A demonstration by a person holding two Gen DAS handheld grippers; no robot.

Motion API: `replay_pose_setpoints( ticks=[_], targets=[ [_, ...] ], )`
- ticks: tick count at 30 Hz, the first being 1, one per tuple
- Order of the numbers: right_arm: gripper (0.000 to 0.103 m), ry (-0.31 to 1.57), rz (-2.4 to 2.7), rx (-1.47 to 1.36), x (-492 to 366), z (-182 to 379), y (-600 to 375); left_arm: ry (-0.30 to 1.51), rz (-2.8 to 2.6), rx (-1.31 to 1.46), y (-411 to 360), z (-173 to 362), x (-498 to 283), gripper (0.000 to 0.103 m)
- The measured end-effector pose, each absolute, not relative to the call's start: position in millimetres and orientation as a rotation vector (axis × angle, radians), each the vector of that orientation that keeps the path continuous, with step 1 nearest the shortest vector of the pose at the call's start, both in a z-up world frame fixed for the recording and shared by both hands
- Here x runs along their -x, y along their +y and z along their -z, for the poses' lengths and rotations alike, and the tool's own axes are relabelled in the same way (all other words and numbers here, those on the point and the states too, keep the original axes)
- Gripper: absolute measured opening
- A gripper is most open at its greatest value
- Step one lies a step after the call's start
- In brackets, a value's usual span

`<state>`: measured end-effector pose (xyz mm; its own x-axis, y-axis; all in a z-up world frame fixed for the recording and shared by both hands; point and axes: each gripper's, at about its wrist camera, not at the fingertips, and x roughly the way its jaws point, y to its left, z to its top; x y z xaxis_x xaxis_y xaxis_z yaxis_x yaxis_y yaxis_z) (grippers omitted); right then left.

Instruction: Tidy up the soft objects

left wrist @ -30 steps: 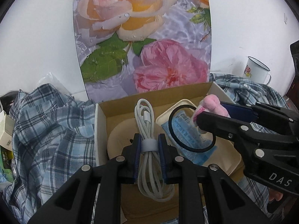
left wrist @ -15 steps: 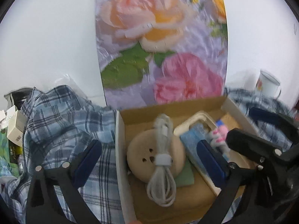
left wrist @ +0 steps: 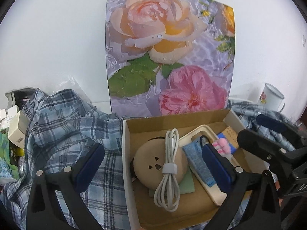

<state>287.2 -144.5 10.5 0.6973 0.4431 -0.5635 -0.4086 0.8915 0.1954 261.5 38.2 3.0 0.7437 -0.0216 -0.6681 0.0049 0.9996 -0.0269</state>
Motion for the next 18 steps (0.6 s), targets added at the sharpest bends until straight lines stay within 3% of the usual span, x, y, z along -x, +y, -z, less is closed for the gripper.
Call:
replay_pose_setpoints(
  ticks=[18],
  targets=[
    [0.103, 0.524, -0.458, -0.023, -265.1, -56.7, -144.9, 0.596, 0.023, 0.037, 43.7, -60.1, -234.3, 0.103]
  ],
)
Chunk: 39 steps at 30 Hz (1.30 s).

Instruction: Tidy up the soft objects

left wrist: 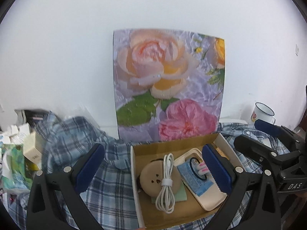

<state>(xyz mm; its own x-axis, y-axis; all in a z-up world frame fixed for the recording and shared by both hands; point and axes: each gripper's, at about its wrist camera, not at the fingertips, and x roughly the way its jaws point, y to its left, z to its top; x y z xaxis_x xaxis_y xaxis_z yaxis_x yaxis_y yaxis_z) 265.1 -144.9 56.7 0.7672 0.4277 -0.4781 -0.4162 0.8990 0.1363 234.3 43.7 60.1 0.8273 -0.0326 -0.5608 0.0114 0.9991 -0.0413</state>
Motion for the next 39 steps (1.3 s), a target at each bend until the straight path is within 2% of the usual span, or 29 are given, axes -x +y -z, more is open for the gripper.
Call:
replay_pose_setpoints(
  ticks=[31, 39],
  targets=[
    [0.103, 0.213, -0.411, 0.076, -157.6, -177.9, -141.8, 0.317, 0.059, 0.060, 38.1, -174.1, -140.6, 0.103],
    [0.103, 0.197, -0.377, 0.113, -121.8, -198.4, -139.4, 0.276, 0.065, 0.038, 28.2, -190.1, -112.8, 0.103]
  ],
)
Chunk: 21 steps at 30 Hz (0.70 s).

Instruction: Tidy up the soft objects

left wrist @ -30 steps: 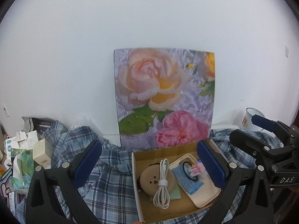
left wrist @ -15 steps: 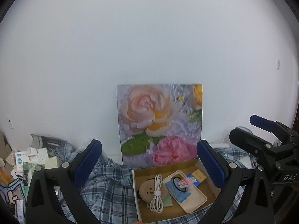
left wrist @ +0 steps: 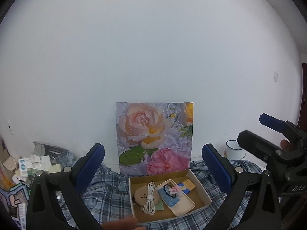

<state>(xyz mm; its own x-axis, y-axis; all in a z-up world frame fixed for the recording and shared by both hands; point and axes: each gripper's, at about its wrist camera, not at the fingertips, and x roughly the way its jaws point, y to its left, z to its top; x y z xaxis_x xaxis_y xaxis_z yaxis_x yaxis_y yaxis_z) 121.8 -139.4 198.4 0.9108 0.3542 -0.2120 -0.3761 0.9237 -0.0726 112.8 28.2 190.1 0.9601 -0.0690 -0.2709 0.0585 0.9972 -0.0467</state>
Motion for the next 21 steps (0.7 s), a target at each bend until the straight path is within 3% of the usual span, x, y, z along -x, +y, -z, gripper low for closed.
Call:
replay_pose_setpoints(
  ticks=[21],
  targets=[
    [0.103, 0.241, -0.403, 0.142, -40.3, -133.6, -151.6, 0.288, 0.061, -0.051, 10.6, -136.7, -21.3, 0.103]
  ],
)
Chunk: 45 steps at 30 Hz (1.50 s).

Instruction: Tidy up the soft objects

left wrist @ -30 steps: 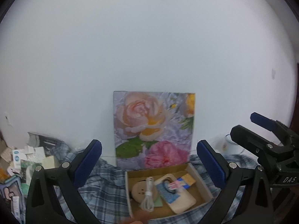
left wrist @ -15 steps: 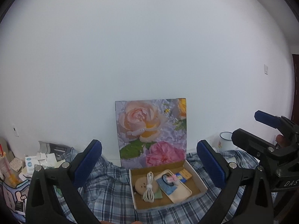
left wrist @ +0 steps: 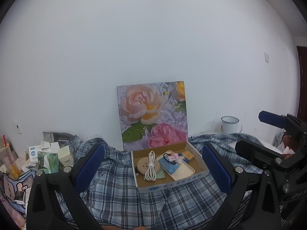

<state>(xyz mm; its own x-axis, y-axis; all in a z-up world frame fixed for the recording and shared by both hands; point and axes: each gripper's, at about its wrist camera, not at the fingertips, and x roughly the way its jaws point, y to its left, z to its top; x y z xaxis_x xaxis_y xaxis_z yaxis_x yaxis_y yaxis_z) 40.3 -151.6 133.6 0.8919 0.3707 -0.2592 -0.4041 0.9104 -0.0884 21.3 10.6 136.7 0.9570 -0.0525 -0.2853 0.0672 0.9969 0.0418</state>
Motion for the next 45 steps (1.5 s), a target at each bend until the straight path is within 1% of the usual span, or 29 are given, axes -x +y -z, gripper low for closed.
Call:
replay_pose_setpoints(
  ticks=[8, 17, 22, 27, 36, 45],
  targets=[
    [0.103, 0.312, -0.394, 0.173, -40.7, -94.9, -159.3, 0.331, 0.064, -0.045, 0.9, -98.6, -18.2, 0.103],
    [0.103, 0.400, -0.425, 0.170, -48.6, -52.8, -159.2, 0.424, 0.056, -0.067, -0.6, -56.7, -22.8, 0.103],
    [0.103, 0.433, -0.411, 0.146, -53.2, -35.7, -159.2, 0.467, 0.050, -0.072, 1.0, -37.6, -27.2, 0.103],
    [0.103, 0.462, -0.399, 0.182, -59.2, -21.6, -153.4, 0.504, 0.033, -0.087, 2.4, -17.9, -33.9, 0.103],
    [0.103, 0.566, -0.418, 0.177, -73.3, -2.6, -151.1, 0.548, 0.008, -0.094, 4.6, 2.0, -40.9, 0.103],
    [0.103, 0.579, -0.404, 0.170, -75.2, 0.3, -152.5, 0.556, 0.010, -0.091, 3.7, 4.4, -40.8, 0.103]
  ],
)
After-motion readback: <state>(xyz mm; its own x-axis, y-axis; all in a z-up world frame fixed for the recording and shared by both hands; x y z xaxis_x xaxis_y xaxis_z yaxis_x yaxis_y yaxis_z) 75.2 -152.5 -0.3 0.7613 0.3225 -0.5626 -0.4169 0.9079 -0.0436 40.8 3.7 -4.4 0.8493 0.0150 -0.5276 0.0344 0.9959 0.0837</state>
